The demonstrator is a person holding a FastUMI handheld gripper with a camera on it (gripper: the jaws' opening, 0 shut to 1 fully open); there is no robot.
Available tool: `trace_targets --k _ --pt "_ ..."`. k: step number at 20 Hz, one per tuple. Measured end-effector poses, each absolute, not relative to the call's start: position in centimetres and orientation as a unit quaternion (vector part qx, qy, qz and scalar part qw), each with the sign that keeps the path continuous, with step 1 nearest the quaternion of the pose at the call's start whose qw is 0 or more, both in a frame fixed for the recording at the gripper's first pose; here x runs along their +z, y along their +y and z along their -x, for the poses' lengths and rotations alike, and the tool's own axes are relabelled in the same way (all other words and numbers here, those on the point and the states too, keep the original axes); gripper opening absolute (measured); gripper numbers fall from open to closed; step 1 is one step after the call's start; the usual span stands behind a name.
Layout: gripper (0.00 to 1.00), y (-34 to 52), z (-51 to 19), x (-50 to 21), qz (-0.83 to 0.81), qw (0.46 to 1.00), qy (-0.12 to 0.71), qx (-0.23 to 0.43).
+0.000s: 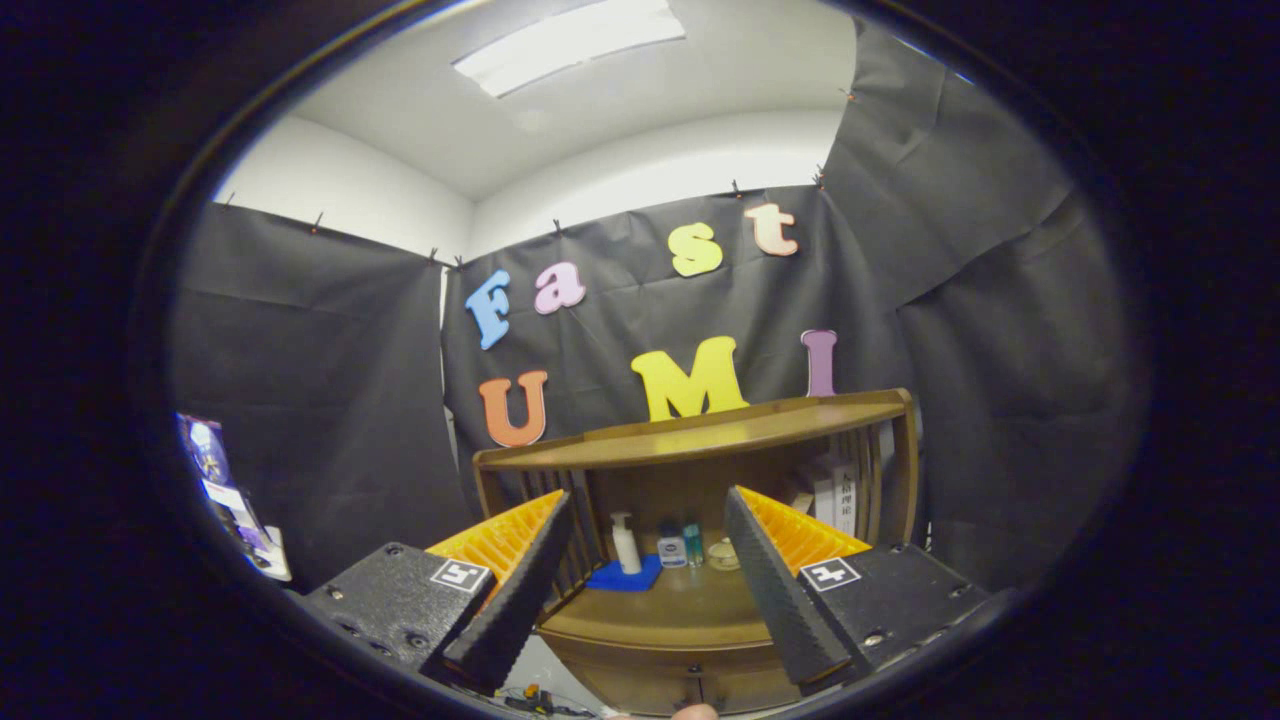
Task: Pull open the drawer, take out the items inside it, and place them on the countertop above the cabinet.
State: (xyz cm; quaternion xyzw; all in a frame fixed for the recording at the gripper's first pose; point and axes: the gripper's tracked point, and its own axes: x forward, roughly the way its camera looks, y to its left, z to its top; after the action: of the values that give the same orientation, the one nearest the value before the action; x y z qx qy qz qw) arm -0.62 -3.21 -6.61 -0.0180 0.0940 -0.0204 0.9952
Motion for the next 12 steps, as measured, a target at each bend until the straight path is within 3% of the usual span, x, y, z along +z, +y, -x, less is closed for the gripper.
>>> trace_targets --k 12 --pt "0.98 -4.2 -1.2 -23.7 0.053 0.981 0.184 -0.033"
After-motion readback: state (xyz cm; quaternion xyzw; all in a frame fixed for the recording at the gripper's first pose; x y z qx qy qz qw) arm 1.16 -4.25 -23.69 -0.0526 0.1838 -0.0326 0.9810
